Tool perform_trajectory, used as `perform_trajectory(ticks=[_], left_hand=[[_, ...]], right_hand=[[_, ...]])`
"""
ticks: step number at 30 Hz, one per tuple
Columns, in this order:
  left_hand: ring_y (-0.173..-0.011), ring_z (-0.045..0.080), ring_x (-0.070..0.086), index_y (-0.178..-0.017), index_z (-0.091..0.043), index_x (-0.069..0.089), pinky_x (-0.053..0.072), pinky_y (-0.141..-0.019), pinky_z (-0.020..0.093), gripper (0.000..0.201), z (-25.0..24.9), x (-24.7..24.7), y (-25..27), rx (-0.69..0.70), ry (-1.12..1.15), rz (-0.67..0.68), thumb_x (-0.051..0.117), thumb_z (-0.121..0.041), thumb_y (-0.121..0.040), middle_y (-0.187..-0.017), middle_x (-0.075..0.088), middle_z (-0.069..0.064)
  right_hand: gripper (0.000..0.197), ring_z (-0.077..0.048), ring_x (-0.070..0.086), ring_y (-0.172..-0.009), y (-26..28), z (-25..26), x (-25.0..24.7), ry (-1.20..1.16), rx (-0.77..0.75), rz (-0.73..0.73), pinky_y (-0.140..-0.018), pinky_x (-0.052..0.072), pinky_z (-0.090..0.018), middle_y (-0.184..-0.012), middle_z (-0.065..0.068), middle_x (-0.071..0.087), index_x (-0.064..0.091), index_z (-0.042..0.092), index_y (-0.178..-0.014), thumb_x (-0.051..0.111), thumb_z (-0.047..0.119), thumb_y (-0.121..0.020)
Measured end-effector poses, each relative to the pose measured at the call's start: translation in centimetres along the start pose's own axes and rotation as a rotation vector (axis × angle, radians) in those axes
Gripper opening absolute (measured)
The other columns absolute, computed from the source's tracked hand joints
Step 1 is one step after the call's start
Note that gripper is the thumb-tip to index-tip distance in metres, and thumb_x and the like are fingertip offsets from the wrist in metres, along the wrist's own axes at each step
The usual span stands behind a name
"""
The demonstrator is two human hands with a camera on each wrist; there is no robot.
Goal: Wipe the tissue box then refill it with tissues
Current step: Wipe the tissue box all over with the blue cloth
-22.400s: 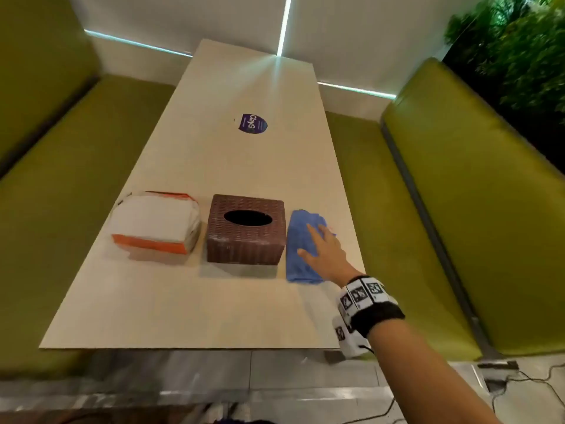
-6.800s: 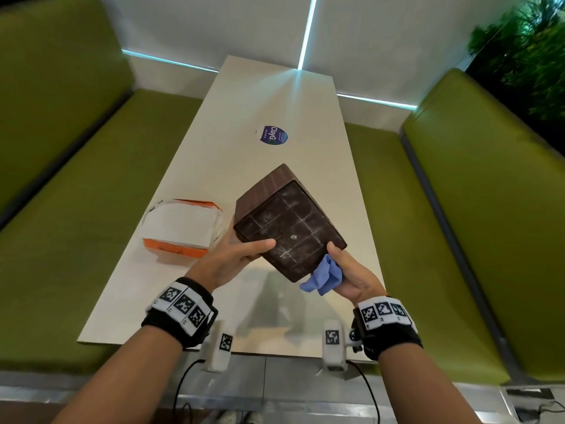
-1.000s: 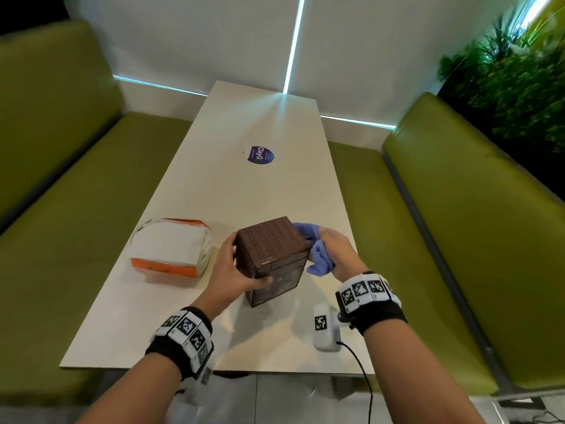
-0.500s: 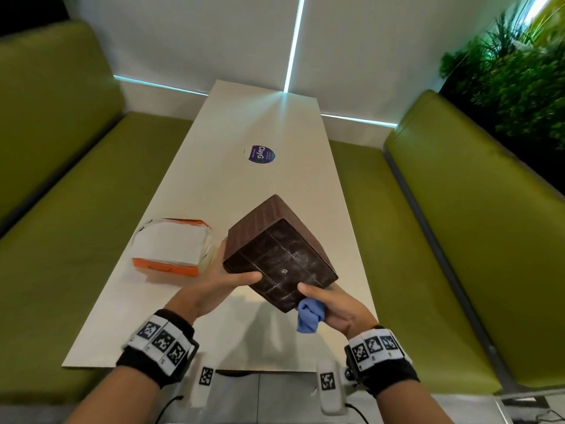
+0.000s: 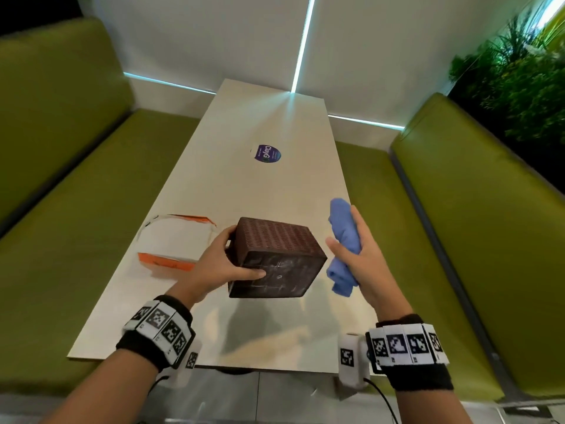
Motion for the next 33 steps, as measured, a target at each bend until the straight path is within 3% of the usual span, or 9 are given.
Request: perform_trajectory(ticks=[3, 9, 13, 16, 19, 23, 25, 28, 33], left_hand=[[-0.108, -0.004, 0.056, -0.136, -0.026, 0.043, 0.049, -0.092, 0.026, 0.097, 0.7, 1.4, -0.2, 0.026, -0.037, -0.031, 0.095, -0.015, -0.055, -0.124, 0.057, -0.014], [-0.102, -0.005, 0.061, -0.111, -0.04, 0.048, 0.049, -0.087, 0.023, 0.07, 1.1, 3.1, -0.1, 0.091, -0.052, -0.035, 0.081, -0.042, -0.049, -0.115, 0.06, -0.013], [-0.1, -0.007, 0.054, -0.123, -0.033, 0.043, 0.044, -0.085, 0.014, 0.094, 2.0, 2.7, 0.3, 0.087, -0.096, -0.15, 0.092, -0.033, -0.042, -0.11, 0.047, -0.027], [-0.115, 0.007, 0.045, -0.142, -0.017, 0.036, 0.04, -0.097, 0.024, 0.11, 2.7, 2.2, 0.0, 0.076, -0.199, -0.165, 0.097, -0.022, -0.05, -0.119, 0.045, -0.017], [-0.116, 0.009, 0.048, -0.141, -0.018, 0.038, 0.042, -0.1, 0.028, 0.115, 3.3, 2.2, -0.5, 0.084, -0.187, -0.153, 0.092, -0.036, -0.041, -0.125, 0.047, -0.008], [-0.094, 0.001, 0.062, -0.106, -0.014, 0.054, 0.048, -0.082, 0.01, 0.049, 3.1, 3.3, -0.3, 0.204, -0.124, -0.165, 0.074, -0.033, -0.066, -0.101, 0.065, -0.015], [-0.095, -0.002, 0.063, -0.109, -0.011, 0.056, 0.048, -0.078, 0.012, 0.041, 3.3, 3.7, -0.3, 0.249, -0.094, -0.157, 0.07, -0.029, -0.075, -0.101, 0.065, -0.02], [-0.102, 0.004, 0.059, -0.118, -0.02, 0.049, 0.05, -0.082, 0.022, 0.072, 4.1, 3.4, -0.2, 0.254, -0.169, -0.174, 0.086, -0.031, -0.057, -0.112, 0.059, -0.007], [-0.109, -0.002, 0.052, -0.136, -0.024, 0.038, 0.043, -0.095, 0.018, 0.108, 4.7, 3.4, 0.3, 0.149, -0.171, -0.158, 0.089, -0.034, -0.042, -0.121, 0.049, -0.012]], right_hand=[[0.055, -0.012, 0.053, -0.121, -0.1, 1.9, 3.0, 0.147, -0.156, 0.017, -0.106, 0.042, -0.034, -0.143, 0.0, 0.05, 0.034, 0.035, -0.145, 0.053, 0.015, -0.097], [0.047, -0.029, -0.004, -0.149, -0.3, 0.9, 11.0, 0.817, -0.188, 0.332, -0.121, 0.017, -0.044, -0.163, 0.004, 0.0, 0.029, 0.023, -0.149, 0.036, 0.021, -0.103], [0.046, -0.029, 0.017, -0.147, -2.4, -2.3, 7.4, 0.807, -0.08, 0.239, -0.118, 0.024, -0.037, -0.162, -0.002, 0.012, 0.032, 0.015, -0.148, 0.035, 0.011, -0.102], [0.044, -0.024, 0.028, -0.143, -3.4, -4.0, 4.7, 0.861, 0.083, 0.159, -0.113, 0.029, -0.03, -0.16, -0.005, 0.018, 0.033, 0.009, -0.146, 0.036, 0.01, -0.102], [0.045, -0.023, 0.024, -0.145, -2.2, -2.6, 7.4, 0.814, -0.029, 0.138, -0.114, 0.027, -0.032, -0.159, -0.005, 0.021, 0.034, 0.01, -0.146, 0.038, 0.014, -0.102], [0.046, -0.021, 0.016, -0.148, 0.8, -0.2, 13.1, 0.706, -0.277, 0.284, -0.12, 0.02, -0.037, -0.16, -0.001, 0.021, 0.036, 0.014, -0.147, 0.04, 0.024, -0.102], [0.043, -0.016, 0.01, -0.149, 0.3, -0.7, 13.2, 0.683, -0.286, 0.323, -0.121, 0.015, -0.036, -0.161, 0.005, 0.019, 0.043, 0.022, -0.144, 0.038, 0.034, -0.103], [0.04, -0.015, 0.017, -0.147, -1.5, -2.0, 11.2, 0.623, -0.216, 0.338, -0.119, 0.015, -0.038, -0.159, 0.004, 0.023, 0.045, 0.027, -0.142, 0.034, 0.033, -0.104], [0.043, -0.021, 0.03, -0.143, -4.6, -4.4, 6.9, 0.612, 0.004, 0.154, -0.115, 0.026, -0.034, -0.157, -0.003, 0.03, 0.042, 0.021, -0.145, 0.034, 0.031, -0.104]])
Point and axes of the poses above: each hand's wrist, its own y-axis away from the middle knuckle, its own x-axis out of the palm, z = x × y, the point moved 1 cm from there along -y, towards the middle knuckle
